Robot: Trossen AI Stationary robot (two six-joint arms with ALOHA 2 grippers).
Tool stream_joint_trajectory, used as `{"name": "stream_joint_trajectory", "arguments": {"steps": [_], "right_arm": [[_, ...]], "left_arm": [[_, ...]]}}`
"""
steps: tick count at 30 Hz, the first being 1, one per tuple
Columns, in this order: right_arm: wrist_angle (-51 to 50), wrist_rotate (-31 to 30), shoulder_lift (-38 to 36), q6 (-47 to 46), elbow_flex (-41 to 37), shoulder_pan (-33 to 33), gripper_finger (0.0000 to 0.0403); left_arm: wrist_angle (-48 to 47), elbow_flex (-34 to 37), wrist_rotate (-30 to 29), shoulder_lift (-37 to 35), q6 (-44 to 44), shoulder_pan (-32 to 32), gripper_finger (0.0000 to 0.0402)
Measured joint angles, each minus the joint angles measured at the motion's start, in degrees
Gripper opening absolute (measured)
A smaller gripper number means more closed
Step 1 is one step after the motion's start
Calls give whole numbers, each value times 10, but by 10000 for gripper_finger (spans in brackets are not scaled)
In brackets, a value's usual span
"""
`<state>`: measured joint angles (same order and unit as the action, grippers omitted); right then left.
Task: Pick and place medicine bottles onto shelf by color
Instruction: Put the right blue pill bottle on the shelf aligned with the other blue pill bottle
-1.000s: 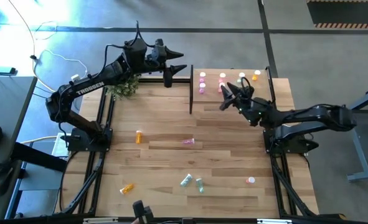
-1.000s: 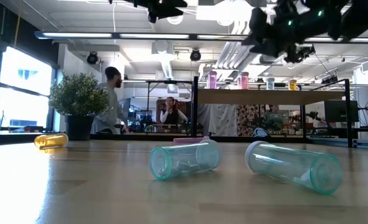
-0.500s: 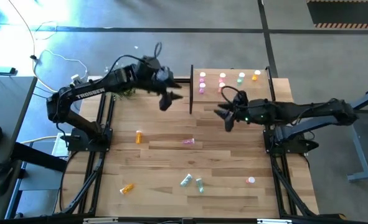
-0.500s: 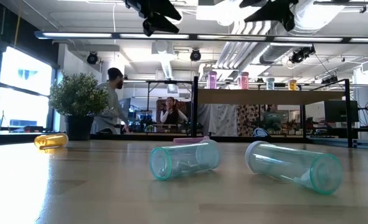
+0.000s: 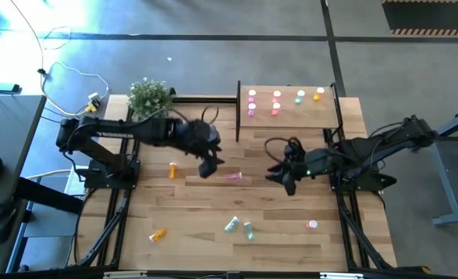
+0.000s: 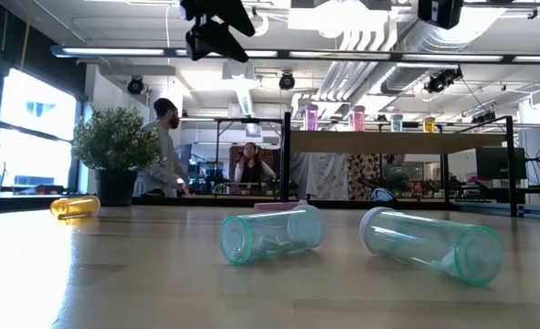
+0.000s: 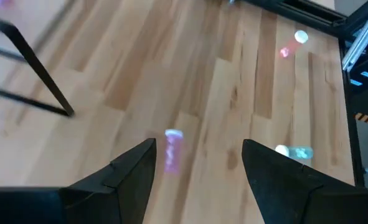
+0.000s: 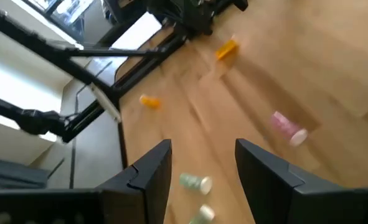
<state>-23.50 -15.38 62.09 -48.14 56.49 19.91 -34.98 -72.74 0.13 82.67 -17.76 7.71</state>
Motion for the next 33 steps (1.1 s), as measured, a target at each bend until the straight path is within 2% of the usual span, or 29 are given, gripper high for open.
{"name": "stream_joint_trajectory", "arguments": {"steps": [7, 13, 18, 24, 29, 33], "right_arm": [[2, 7, 39, -60, 0, 45, 168], [22, 12, 94, -130, -1, 69, 168], [35, 23, 136, -192, 3, 88, 168], [16, 24, 200, -198, 91, 103, 163], [-79, 24, 276, -188, 169, 101, 144], [-146, 49, 333, -226, 200, 101, 141]], "left_arm": [[1, 20, -50, 0, -103, -86, 227], [-5, 34, -89, 0, -160, -155, 227], [-28, 34, -98, 0, -186, -199, 227], [-66, 34, -98, 0, -207, -237, 227], [-88, 34, -98, 0, -207, -251, 227], [-90, 34, -98, 0, -194, -255, 227]]}}
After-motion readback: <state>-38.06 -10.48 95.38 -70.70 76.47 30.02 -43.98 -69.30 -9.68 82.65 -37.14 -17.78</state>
